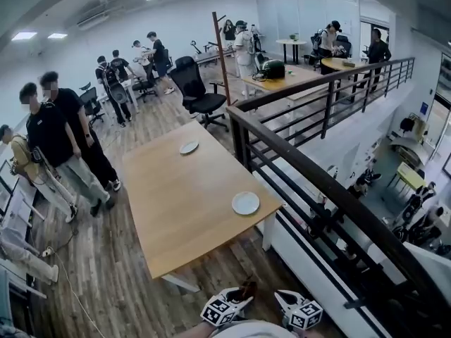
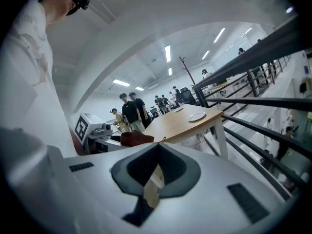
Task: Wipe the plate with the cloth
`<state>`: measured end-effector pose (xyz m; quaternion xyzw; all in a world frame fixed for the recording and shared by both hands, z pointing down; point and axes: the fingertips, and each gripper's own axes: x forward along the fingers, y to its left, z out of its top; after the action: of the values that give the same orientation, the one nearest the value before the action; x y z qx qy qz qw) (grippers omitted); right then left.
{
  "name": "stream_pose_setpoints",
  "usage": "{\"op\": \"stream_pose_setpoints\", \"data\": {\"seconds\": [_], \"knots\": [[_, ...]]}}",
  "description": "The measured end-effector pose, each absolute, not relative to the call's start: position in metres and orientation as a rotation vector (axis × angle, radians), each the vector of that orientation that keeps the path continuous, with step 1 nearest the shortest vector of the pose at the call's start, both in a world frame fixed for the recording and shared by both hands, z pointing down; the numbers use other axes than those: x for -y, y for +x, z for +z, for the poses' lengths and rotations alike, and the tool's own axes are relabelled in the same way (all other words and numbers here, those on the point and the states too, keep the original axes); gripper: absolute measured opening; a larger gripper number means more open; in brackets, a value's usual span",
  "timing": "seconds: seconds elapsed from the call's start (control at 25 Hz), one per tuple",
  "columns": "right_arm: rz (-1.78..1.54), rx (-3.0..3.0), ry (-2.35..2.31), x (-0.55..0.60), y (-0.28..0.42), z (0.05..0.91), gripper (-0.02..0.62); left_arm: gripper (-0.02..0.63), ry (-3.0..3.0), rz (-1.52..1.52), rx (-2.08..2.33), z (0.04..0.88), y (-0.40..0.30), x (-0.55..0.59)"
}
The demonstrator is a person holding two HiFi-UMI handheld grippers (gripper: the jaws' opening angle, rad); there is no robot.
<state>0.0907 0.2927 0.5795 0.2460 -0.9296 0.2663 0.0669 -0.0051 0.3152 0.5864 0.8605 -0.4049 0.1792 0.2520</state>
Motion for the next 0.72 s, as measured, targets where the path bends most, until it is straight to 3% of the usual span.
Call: {"op": "stream_pose_setpoints", "data": {"seconds": [0.72], "knots": [[0.825, 2.719, 0.878, -0.198, 0.054, 0.579, 0.014, 0.17, 2.377, 0.472, 1.009, 0.587, -0.05, -0.222]]}}
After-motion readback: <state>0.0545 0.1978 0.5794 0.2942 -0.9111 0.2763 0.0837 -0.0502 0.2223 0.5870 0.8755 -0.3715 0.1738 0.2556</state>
